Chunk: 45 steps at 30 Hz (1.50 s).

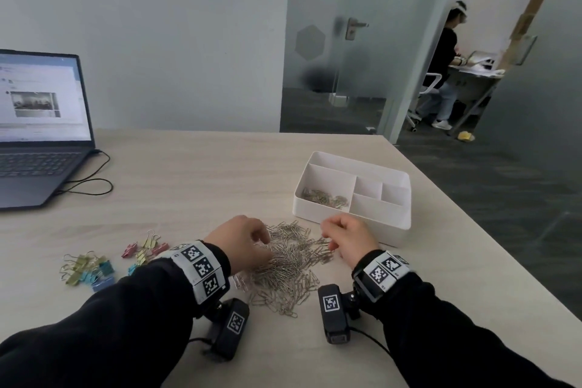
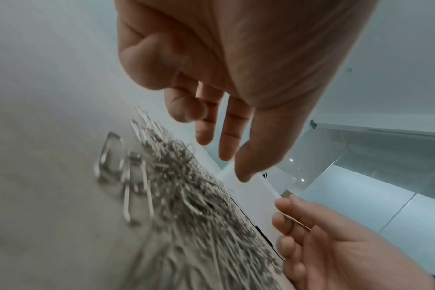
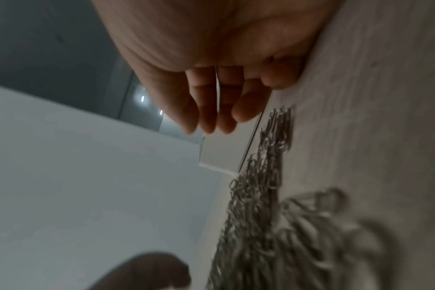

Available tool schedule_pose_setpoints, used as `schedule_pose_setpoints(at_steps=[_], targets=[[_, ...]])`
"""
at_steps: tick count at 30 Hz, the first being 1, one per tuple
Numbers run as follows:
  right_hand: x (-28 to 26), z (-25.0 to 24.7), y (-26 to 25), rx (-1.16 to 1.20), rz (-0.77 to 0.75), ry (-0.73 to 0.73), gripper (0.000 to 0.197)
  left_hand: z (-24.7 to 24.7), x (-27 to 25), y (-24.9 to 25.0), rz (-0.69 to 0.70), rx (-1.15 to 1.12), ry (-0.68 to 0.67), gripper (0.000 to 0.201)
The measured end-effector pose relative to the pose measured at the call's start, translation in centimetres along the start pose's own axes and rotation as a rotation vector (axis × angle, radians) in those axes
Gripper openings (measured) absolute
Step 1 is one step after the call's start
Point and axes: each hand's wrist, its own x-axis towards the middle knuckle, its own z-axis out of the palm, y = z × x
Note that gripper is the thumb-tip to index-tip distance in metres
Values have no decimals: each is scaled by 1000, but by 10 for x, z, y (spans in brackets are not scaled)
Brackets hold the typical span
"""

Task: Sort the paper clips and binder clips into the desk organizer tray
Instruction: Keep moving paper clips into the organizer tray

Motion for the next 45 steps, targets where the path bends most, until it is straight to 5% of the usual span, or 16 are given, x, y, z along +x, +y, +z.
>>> schedule_pose_setpoints(at_steps=[2, 6, 9, 14, 22, 29, 35, 45], targets=[[0, 4, 0, -113, -23, -82, 19, -5, 1, 0, -63, 75, -17, 41], [-1, 7, -14, -483, -21, -334, 76, -10, 4, 4, -164, 302, -176, 101], [-3, 10, -29, -673, -34, -485, 99, -7, 7, 11, -183, 336, -266, 115], [-6, 22, -38, -834, -104, -593, 86, 0, 10, 23, -128, 325, -259, 84], [-6, 29, -33, -795, -185, -479, 41, 6, 18, 32, -19, 198, -279, 42], [-9, 26, -30, -711, -123, -423, 26, 5, 20, 30, -12, 37, -241, 16], [-5, 20, -35, -612, -22, -434, 20, -4, 26, 24, -28, -71, -205, 11], [34, -8, -74, -112, 72, -346, 12, -18, 30, 7, -49, -131, -200, 11]])
